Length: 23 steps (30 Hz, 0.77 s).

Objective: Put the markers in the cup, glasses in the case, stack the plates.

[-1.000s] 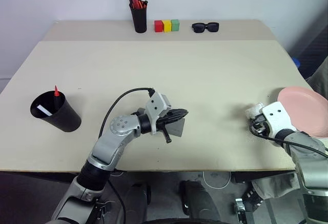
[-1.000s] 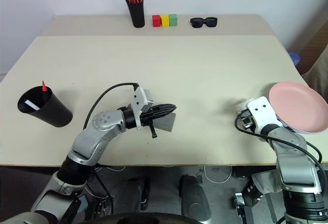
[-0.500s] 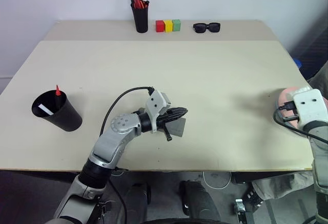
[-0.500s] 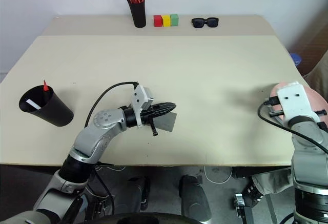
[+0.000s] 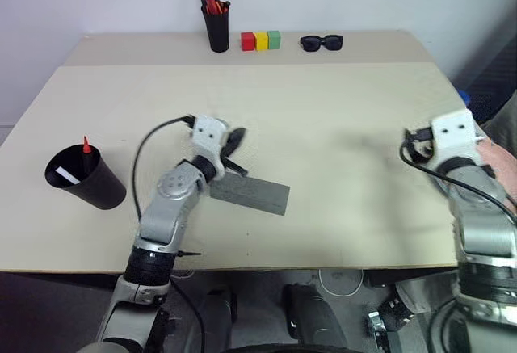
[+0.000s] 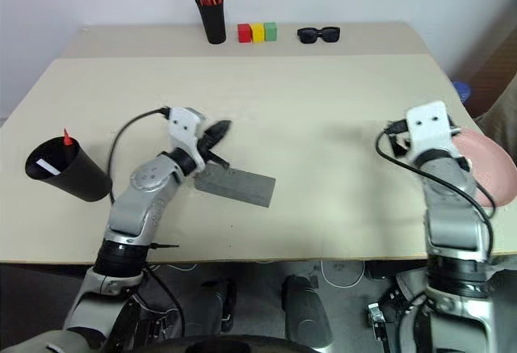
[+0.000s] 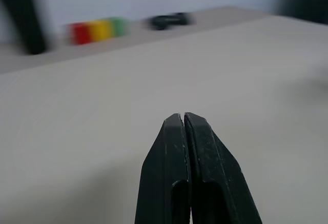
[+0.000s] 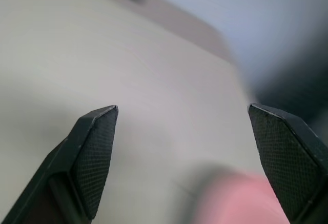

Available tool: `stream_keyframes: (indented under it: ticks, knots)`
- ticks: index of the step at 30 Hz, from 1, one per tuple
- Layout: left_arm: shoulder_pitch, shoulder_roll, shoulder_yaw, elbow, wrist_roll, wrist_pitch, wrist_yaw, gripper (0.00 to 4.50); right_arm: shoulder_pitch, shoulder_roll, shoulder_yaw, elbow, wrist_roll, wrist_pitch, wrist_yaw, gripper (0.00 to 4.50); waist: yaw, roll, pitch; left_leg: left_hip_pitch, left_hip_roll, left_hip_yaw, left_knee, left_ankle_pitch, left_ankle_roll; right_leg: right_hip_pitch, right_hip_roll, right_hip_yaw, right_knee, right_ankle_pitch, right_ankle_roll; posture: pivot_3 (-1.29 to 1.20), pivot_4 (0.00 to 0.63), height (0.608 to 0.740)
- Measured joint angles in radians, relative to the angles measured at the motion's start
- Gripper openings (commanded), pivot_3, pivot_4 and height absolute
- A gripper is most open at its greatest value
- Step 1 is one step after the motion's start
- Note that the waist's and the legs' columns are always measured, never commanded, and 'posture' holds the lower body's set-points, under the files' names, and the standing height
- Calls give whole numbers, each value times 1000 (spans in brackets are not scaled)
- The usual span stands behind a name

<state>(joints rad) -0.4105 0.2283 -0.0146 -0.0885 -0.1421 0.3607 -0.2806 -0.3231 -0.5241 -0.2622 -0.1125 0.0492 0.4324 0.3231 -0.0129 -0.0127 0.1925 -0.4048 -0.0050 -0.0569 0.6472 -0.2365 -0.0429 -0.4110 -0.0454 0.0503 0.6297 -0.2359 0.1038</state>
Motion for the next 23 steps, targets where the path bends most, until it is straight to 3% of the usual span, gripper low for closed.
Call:
stream_keyframes:
  ticks: [4, 12, 23]
  knots:
    - [79, 38, 49, -8, 54, -2, 72, 0, -17, 38, 34, 24, 155, -6, 166, 4109, 1, 0, 0, 0, 0, 0, 0, -1, 1, 0, -1, 0, 0, 0, 0, 0, 150, 740]
    - [175, 39, 122, -101, 27, 22, 99, 0, -32, -12, 60, 137, 222, -45, 346, 4109, -1, 0, 0, 0, 0, 1, 0, -1, 1, 0, -1, 0, 0, -1, -3, 0, 150, 740]
    - [345, 176, 146, -171, -81, 63, -104, 0, 48, -132, 64, 112, 312, -7, 539, 4109, -5, 0, 0, 1, 1, 1, 0, -1, 1, 0, -1, 0, 0, -2, -5, 0, 150, 740]
